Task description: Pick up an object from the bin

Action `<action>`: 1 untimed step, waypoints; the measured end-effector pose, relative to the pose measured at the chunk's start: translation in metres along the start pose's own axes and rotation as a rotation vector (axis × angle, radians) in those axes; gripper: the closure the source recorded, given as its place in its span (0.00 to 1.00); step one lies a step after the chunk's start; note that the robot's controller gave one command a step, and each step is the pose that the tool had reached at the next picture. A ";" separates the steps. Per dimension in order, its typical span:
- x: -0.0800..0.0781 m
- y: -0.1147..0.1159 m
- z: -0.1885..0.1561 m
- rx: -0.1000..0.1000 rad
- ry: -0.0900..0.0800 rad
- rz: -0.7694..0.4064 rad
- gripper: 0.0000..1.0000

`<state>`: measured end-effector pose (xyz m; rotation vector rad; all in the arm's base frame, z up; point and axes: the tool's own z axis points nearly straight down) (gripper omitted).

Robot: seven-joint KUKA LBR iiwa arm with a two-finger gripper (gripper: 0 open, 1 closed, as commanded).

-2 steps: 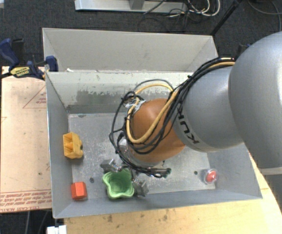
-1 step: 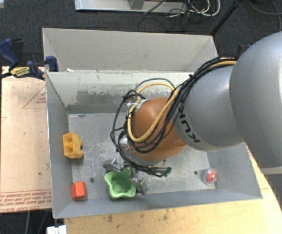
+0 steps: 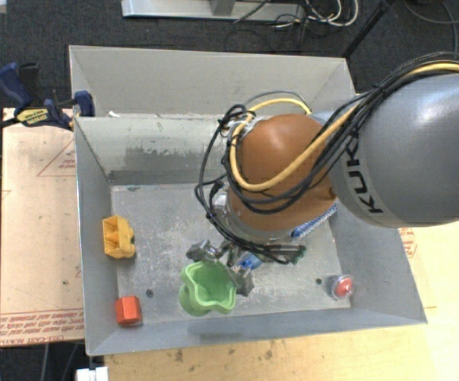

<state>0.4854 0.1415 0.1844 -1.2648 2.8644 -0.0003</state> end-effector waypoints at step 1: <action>0.010 -0.004 -0.108 0.002 -0.001 -0.011 1.00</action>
Offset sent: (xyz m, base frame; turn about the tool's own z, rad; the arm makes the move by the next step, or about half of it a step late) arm -0.0068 -0.0105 0.1040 -0.0153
